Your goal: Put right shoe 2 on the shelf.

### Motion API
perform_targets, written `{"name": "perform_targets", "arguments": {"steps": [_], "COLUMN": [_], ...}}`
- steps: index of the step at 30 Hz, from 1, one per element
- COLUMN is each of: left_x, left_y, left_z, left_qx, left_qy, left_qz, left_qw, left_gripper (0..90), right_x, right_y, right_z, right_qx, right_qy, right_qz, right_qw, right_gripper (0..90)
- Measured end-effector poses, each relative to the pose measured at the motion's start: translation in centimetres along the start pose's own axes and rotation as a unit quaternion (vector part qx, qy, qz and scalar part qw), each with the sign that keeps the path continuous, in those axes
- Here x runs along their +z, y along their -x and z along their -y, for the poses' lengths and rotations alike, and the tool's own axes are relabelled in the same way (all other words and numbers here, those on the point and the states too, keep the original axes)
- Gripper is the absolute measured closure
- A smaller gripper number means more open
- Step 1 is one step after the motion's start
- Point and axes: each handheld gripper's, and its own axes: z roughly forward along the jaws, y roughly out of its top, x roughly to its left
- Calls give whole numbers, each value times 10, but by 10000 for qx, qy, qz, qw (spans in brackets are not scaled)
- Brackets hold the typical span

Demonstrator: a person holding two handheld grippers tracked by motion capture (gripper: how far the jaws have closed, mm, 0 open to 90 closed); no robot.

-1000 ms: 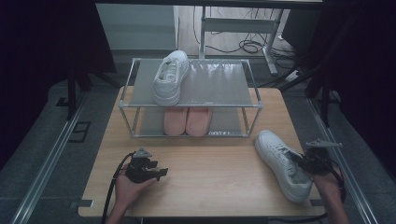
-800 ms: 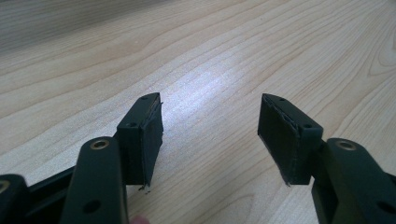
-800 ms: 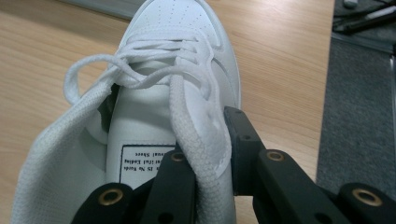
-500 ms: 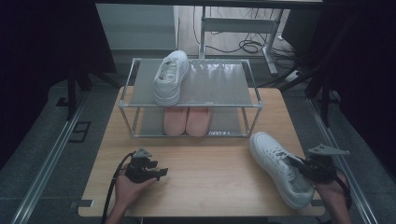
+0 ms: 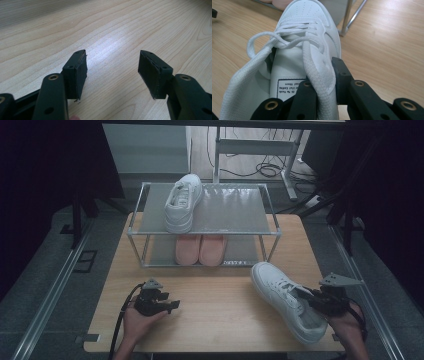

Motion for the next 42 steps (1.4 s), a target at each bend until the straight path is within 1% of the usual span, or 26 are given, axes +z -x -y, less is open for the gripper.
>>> {"name": "perform_targets", "arguments": {"steps": [7, 10, 12, 14, 15, 18, 20, 22, 23, 26, 27, 29, 30, 33, 35, 36, 39, 40, 42], "left_x": [0, 0, 0, 0, 0, 0, 0, -1, -1, 0, 0, 0, 0, 0, 0, 0, 0, 0, 0], "left_y": [0, 0, 0, -1, -1, -1, -1, -2, -2, -2, -2, -2, -2, -2, -2, -2, -2, -2, -2], "left_z": [0, 0, 0, 0, 0, 0, 1, 1, 1, 1, 1, 1, 1, 1, 1, 1, 1, 0, 1], "left_qx": [-5, -3, -3, 7, 7, -26, -43, 5, 5, -24, -24, -49, -12, -14, 17, 26, -11, 12, -13], "left_qy": [1, -6, -5, -4, -4, 5, 20, 0, 0, 18, 18, 16, 4, -17, -29, -8, 3, 3, -1], "left_qz": [13, 8, 9, 6, 6, 8, 7, 6, 6, 10, 10, 15, 5, 21, 21, 21, 13, 14, 12], "left_qw": [10000, 10000, 10000, 10000, 10000, 10000, 10000, 10000, 10000, 10000, 10000, 10000, 10000, 10000, 10000, 10000, 10000, 10000, 10000], "left_gripper": [405, 405, 405, 405, 405, 405, 405, 406, 405, 406, 406, 405, 405, 405, 405, 404, 404, 404, 404], "right_x": [9, 12, 13, 16, 16, 20, 21, 24, 24, 26, 26, 27, 27, 28, 27, 26, 24, 23, 22], "right_y": [-14, -21, -23, -30, -30, -39, -41, -47, -47, -54, -54, -57, -60, -62, -65, -68, -72, -73, -74], "right_z": [-16, -25, -28, -36, -36, -47, -49, -58, -58, -70, -70, -76, -81, -85, -91, -98, -108, -112, -115], "right_qx": [-167, -251, -270, -341, -341, -435, -455, -546, -546, -634, -634, -667, -672, -709, -760, -806, -861, -875, -874], "right_qy": [8, 73, 95, 152, 152, 227, 240, 264, 264, 322, 322, 374, 403, 430, 439, 469, 570, 587, 611], "right_qz": [-139, -263, -299, -427, -427, -586, -620, -704, -704, -804, -804, -866, -923, -964, -999, -1012, -1051, -1074, -1111], "right_qw": [9998, 9993, 9991, 9984, 9984, 9971, 9967, 9957, 9957, 9942, 9942, 9933, 9926, 9919, 9911, 9905, 9891, 9886, 9881], "right_gripper": [818, 818, 818, 819, 819, 819, 819, 820, 820, 820, 820, 820, 819, 820, 820, 819, 821, 821, 821]}}
